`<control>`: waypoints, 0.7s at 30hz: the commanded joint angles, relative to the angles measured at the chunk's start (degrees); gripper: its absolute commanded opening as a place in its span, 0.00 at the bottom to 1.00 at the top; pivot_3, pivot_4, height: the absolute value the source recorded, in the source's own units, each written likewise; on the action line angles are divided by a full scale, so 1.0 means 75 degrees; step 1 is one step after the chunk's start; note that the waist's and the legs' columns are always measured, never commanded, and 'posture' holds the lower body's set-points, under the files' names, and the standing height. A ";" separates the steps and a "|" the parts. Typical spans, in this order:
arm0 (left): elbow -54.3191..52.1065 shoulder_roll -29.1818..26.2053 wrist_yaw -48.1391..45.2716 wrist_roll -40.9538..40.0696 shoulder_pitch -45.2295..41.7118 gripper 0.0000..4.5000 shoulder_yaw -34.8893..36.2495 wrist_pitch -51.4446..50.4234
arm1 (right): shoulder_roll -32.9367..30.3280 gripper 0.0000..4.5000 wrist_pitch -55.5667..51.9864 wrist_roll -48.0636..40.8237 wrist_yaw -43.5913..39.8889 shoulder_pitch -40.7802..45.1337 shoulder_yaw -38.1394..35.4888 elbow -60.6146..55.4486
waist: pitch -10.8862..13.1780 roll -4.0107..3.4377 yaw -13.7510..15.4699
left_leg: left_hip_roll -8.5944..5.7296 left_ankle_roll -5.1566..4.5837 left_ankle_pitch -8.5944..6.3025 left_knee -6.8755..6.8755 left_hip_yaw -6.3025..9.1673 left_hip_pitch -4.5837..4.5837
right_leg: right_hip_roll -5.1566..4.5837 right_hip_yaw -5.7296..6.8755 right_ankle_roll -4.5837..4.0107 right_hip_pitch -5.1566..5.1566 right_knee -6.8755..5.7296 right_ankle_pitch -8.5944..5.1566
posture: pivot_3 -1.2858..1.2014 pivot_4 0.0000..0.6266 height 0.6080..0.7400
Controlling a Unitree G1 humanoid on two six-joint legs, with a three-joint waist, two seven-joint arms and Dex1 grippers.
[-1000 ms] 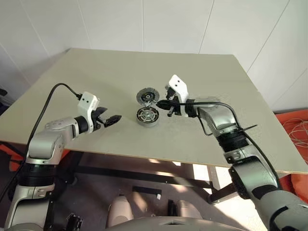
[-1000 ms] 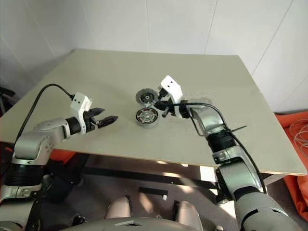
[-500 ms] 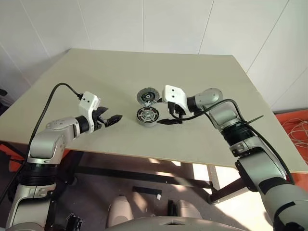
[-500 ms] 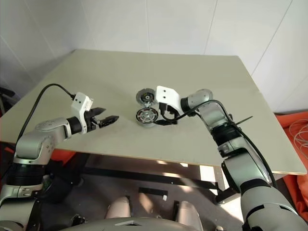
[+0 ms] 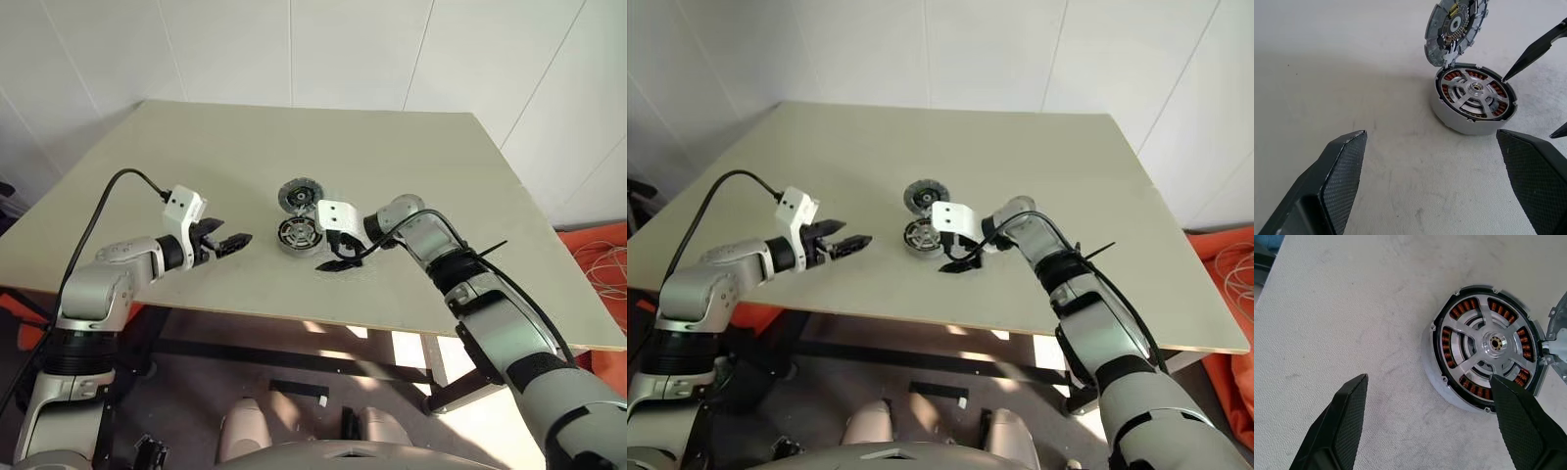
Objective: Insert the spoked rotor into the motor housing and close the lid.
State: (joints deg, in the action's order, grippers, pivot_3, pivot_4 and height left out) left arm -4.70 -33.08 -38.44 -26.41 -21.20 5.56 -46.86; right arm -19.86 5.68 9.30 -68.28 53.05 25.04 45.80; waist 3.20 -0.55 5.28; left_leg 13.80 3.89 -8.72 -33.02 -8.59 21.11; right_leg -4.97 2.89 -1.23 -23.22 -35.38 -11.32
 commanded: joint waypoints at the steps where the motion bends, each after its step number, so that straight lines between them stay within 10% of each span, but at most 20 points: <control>1: -0.0226 -0.0014 0.0029 -0.0073 -0.0120 1.00 0.0097 0.0034 | 0.0095 1.00 0.0360 0.0133 0.0209 0.0462 -0.0115 0.0317 | 0.0000 0.0000 -0.0003 | 0.0000 0.0000 0.0000 0.0000 0.0000 0.0000 | 0.0000 0.0000 0.0000 0.0000 0.0000 0.0000 | 0.52 0.00 1.00; 21: -0.0149 -0.0087 0.0161 -0.0002 -0.0037 1.00 0.0240 0.0172 | 0.0233 1.00 0.0940 0.0557 0.0180 0.0313 -0.0051 0.0613 | 0.0001 -0.0001 -0.0005 | 0.0001 -0.0001 -0.0001 0.0000 0.0000 0.0002 | 0.0000 0.0000 -0.0001 -0.0002 -0.0001 0.0000 | 0.52 0.00 1.00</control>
State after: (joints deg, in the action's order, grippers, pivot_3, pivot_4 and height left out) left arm -4.92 -33.14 -37.22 -26.33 -20.97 6.18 -46.72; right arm -18.02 12.01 13.45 -66.69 54.99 24.99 52.27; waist 3.20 -0.56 5.25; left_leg 13.81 3.88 -8.72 -33.02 -8.59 21.12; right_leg -4.96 2.89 -1.24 -23.23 -35.38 -11.32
